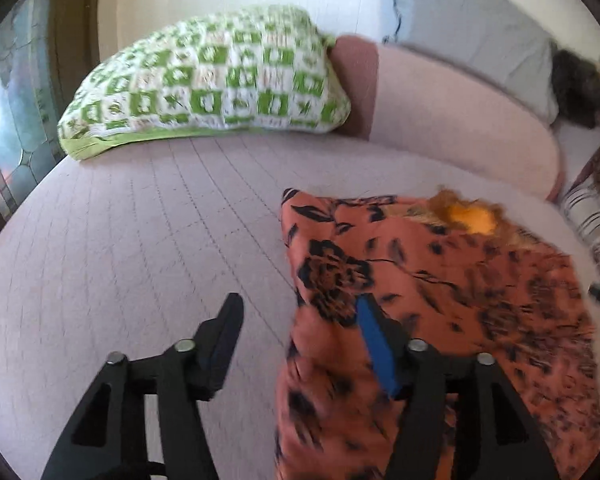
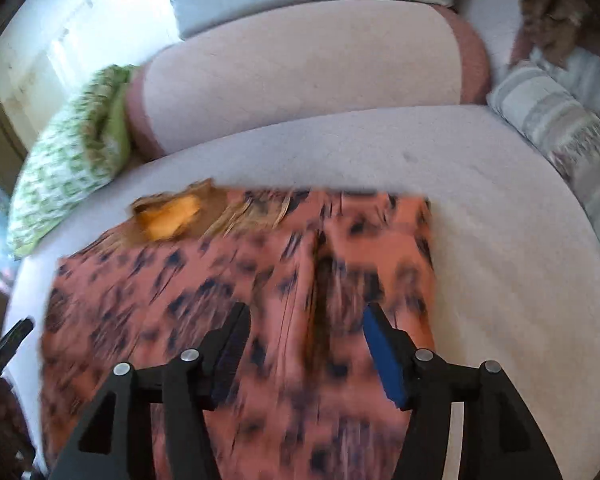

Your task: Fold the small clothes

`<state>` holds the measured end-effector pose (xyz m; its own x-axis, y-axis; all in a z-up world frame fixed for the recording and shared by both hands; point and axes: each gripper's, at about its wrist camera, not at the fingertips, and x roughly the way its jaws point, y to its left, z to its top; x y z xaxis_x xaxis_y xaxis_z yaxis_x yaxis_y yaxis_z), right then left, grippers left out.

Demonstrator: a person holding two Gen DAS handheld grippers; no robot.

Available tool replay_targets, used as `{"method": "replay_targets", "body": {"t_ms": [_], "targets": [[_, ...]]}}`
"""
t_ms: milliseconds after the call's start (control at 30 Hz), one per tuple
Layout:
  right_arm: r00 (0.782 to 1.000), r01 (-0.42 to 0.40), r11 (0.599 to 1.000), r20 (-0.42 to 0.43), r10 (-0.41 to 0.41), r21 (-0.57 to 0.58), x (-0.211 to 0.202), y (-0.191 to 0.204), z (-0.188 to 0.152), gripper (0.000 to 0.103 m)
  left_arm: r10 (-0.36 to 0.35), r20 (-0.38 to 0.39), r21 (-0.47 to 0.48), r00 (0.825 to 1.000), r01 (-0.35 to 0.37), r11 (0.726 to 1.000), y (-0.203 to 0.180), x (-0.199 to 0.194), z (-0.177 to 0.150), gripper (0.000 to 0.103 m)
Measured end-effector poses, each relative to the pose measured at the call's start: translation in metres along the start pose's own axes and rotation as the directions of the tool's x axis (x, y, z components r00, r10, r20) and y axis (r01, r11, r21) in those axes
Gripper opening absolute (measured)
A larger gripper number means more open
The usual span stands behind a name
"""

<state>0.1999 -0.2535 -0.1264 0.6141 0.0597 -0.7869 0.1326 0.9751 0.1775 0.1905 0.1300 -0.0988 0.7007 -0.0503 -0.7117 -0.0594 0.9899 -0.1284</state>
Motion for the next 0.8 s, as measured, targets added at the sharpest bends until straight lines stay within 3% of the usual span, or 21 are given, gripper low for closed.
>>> {"method": "replay_targets", "body": {"t_ms": [133, 267, 467, 600, 800], "targets": [[0.999, -0.007, 0.999, 0.045, 0.005, 0.046, -0.058, -0.016, -0.061, 0.067, -0.06, 0.033, -0.04, 0.998, 0.062, 0.997, -0.008, -0.055, -0.03, 0.07], [0.998, -0.033, 0.993, 0.059, 0.026, 0.111, -0.1, -0.028, -0.115, 0.073, -0.078, 0.024, -0.021, 0.997, 0.079, 0.997, -0.026, -0.094, -0.063, 0.073], [0.996, -0.083, 0.988, 0.035, 0.079, 0.132, -0.123, -0.026, -0.157, 0.073, -0.114, -0.022, 0.06, 0.993, 0.115, 0.992, -0.056, -0.123, -0.1, 0.073], [0.994, -0.112, 0.985, 0.031, 0.109, 0.131, -0.136, -0.022, -0.179, 0.073, -0.14, -0.044, 0.057, 0.989, 0.142, 0.988, -0.068, -0.135, -0.11, 0.073], [0.992, -0.125, 0.98, 0.043, 0.12, 0.155, -0.144, -0.031, -0.191, 0.073, -0.083, -0.032, 0.091, 0.996, 0.086, 0.992, -0.067, -0.156, -0.123, 0.074]]}}
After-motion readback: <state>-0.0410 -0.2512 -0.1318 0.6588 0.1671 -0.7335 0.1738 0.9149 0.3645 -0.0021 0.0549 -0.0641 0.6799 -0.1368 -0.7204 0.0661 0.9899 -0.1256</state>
